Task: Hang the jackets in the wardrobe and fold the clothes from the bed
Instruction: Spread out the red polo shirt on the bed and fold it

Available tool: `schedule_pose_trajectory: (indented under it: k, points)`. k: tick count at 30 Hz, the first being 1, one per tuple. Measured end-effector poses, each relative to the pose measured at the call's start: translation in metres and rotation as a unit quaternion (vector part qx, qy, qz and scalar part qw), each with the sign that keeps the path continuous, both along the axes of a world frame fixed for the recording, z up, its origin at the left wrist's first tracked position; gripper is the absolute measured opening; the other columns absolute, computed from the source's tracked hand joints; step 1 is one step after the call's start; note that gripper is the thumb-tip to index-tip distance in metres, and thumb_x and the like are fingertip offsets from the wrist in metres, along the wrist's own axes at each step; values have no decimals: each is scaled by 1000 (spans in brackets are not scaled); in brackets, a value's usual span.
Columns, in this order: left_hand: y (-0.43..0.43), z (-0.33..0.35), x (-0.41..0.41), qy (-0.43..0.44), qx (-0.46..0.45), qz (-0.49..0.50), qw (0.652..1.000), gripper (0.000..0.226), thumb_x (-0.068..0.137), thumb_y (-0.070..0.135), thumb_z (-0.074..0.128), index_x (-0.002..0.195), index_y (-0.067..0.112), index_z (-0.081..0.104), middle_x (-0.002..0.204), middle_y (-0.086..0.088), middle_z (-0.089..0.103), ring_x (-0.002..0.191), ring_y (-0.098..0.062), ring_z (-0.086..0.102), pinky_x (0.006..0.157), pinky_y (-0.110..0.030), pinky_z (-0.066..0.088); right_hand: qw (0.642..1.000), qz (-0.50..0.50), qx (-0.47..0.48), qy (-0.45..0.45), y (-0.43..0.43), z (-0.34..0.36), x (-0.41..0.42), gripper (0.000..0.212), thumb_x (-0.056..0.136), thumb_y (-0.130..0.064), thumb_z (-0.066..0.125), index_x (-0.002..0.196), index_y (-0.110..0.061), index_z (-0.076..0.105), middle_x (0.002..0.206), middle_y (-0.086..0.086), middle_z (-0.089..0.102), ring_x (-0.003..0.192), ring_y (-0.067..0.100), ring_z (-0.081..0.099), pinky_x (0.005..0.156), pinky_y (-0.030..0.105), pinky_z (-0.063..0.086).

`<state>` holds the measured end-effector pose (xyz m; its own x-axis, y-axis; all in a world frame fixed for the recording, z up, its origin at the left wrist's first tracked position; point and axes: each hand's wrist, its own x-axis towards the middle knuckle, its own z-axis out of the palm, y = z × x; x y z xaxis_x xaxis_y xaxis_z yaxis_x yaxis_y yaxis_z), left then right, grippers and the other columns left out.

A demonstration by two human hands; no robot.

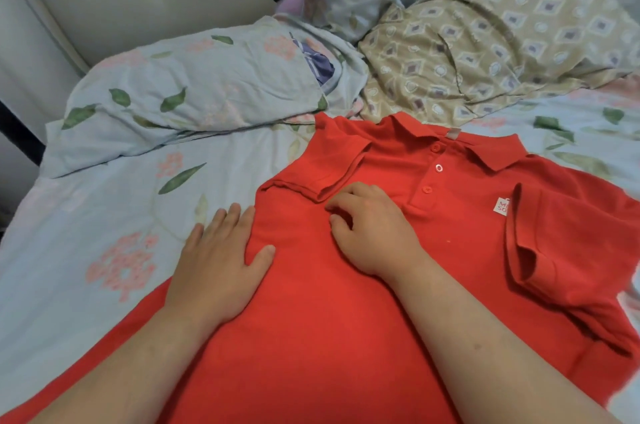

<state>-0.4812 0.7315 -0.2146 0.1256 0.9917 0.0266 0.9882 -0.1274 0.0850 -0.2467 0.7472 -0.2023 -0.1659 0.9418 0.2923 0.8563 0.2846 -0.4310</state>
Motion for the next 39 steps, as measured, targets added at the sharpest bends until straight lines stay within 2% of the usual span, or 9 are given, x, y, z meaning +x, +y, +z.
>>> schedule_pose_trajectory:
  k: [5,8,14,19,22,25,28,32,39]
  points:
    - [-4,6,3,17,-32,33,999,81,91,67,12,156,20,2,164,-7,4,151,-23,2,121,-46,8,996,13,-35,-79,-20,15,-3,35,94,-25,49,124,-14,64,130,6,61,116,30,55,100,42,39]
    - [-39,14,2,-1,-29,91,995,86,89,67,1,156,13,0,163,-15,2,151,-28,0,121,-50,9,991,4,-84,-106,-67,15,-8,48,100,-32,38,145,-15,42,156,11,35,145,26,28,122,40,14]
    - [-140,15,-61,8,-52,128,990,82,92,64,12,154,11,17,162,-13,17,149,-29,14,118,-48,12,989,21,-107,-100,-211,21,8,51,98,-35,39,144,-14,45,156,12,35,146,28,29,122,39,11]
    - [-171,24,-116,-22,-26,186,982,48,98,50,37,116,8,52,126,-20,55,116,-42,52,91,-54,41,990,-109,-83,-31,-310,35,34,28,86,-31,63,108,-16,67,115,6,63,106,23,59,95,38,48]
    - [-169,28,-140,-89,-41,216,971,35,98,40,45,83,9,52,92,-25,61,87,-47,57,72,-48,46,938,-276,-204,46,-348,47,44,25,83,-47,56,77,-23,50,76,-7,59,70,11,55,63,30,43]
    - [-164,36,-151,-239,-86,262,931,37,95,26,57,70,-1,61,67,-22,63,64,-37,59,60,-38,44,858,-292,-386,173,-363,59,48,45,78,-54,61,59,-13,58,59,6,68,54,18,64,52,28,50]
    - [-160,41,-153,-323,-109,308,888,32,93,20,62,76,-6,62,69,-24,62,60,-33,56,57,-33,41,798,-204,-501,266,-371,72,38,37,72,-33,74,46,-16,54,46,1,56,36,13,47,39,17,35]
    - [-156,52,-141,-500,-133,356,778,15,98,14,56,85,6,54,78,-18,55,63,-29,53,42,-29,54,785,-206,-490,318,-371,78,35,30,83,-14,63,61,-20,43,48,1,50,36,13,42,41,18,28]
    - [-150,77,-130,-622,-37,333,707,30,95,7,57,123,16,53,86,-9,56,57,-17,60,38,-27,53,803,-282,-325,413,-367,91,42,9,92,-24,54,92,-16,50,67,5,57,50,17,51,48,31,45]
